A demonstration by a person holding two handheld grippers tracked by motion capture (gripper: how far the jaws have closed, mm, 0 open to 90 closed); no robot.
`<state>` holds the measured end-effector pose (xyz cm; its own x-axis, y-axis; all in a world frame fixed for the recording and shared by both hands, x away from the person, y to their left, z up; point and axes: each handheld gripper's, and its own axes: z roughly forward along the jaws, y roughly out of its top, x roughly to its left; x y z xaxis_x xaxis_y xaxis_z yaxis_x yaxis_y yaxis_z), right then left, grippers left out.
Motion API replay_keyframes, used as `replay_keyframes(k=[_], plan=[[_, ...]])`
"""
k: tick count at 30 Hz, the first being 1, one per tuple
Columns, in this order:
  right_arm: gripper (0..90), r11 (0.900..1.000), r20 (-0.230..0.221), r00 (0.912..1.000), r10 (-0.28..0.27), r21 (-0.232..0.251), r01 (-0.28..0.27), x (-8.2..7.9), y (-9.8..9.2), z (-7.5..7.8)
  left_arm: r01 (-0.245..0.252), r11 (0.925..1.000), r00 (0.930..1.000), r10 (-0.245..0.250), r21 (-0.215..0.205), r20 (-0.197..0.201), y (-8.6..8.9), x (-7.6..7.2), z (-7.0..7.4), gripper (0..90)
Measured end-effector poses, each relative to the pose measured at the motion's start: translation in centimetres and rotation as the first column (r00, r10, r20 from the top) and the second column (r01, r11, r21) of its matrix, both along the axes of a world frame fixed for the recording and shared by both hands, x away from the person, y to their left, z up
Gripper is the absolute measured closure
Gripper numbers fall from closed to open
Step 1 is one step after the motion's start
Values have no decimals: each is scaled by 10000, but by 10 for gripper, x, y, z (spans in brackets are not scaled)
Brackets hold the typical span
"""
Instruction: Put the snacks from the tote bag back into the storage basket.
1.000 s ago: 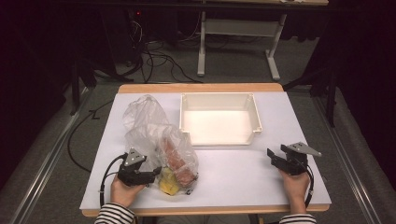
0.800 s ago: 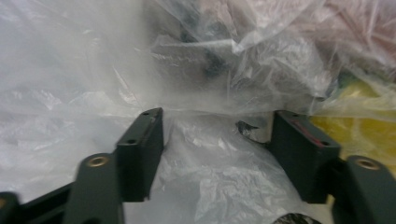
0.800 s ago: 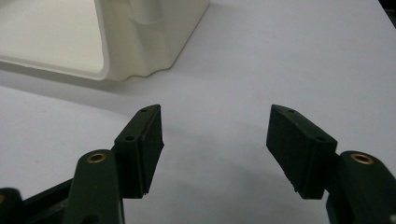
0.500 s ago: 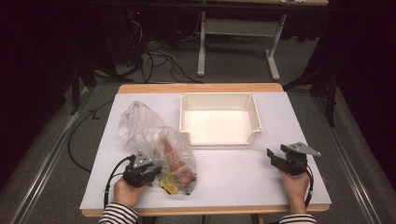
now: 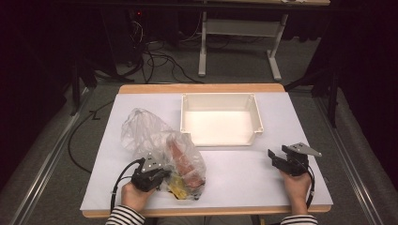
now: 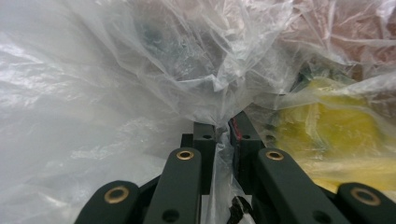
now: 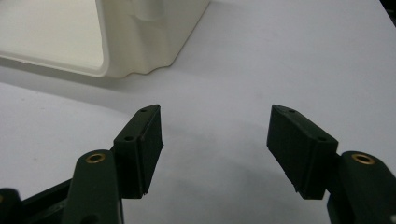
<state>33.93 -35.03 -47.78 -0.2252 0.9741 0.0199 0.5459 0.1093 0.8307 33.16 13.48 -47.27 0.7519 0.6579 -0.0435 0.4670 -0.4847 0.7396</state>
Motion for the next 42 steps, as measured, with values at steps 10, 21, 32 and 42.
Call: replay_keyframes(k=[10,21,32,42], plan=[[361,9998,-55,10000,43,-178,-44,0,1,0,395,9989,9992,-396,-249,-35,-17,-5,-1,837],[424,9947,-1408,9887,516,-813,-635,14,9,-3,738,9963,9971,-729,-439,210,-37,-7,1,833],[443,9864,-715,9839,1640,25,-1643,-7,23,12,738,9957,9972,-731,-556,143,-44,-6,2,837],[409,9111,181,9120,4098,413,-4102,-36,79,43,688,9962,9976,-684,-541,78,-52,-6,0,832]])
